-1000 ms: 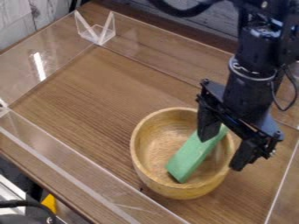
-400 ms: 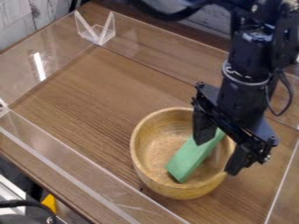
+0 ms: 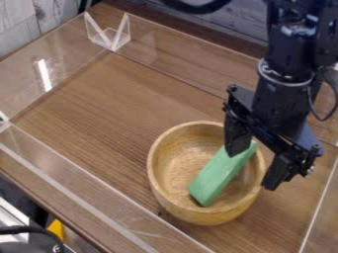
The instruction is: Remove the green block from inside the brown bowl and put it on the table
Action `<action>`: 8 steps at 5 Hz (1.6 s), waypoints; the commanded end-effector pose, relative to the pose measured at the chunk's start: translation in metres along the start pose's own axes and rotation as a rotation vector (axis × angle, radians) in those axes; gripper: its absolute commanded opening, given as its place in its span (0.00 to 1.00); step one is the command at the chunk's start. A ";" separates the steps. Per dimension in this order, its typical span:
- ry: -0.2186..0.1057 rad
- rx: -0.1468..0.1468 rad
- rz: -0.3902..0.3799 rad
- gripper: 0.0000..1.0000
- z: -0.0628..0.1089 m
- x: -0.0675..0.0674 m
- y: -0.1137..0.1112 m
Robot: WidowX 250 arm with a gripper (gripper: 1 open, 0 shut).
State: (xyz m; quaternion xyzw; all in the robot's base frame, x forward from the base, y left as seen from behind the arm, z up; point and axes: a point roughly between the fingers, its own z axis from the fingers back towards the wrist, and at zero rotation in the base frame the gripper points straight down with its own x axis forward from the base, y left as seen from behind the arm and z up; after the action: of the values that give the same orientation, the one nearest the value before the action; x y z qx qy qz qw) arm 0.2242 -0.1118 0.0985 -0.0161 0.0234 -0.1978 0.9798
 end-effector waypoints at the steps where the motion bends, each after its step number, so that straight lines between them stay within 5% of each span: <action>1: -0.049 -0.002 -0.001 1.00 0.013 0.010 0.002; 5: -0.074 -0.009 0.273 1.00 -0.029 0.012 0.029; 7: -0.069 -0.018 0.205 1.00 -0.034 0.002 0.048; 8: -0.067 -0.020 0.199 0.00 -0.038 0.005 0.051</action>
State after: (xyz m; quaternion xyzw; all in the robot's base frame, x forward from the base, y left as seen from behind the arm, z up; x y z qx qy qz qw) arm 0.2404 -0.0679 0.0519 -0.0275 0.0086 -0.1015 0.9944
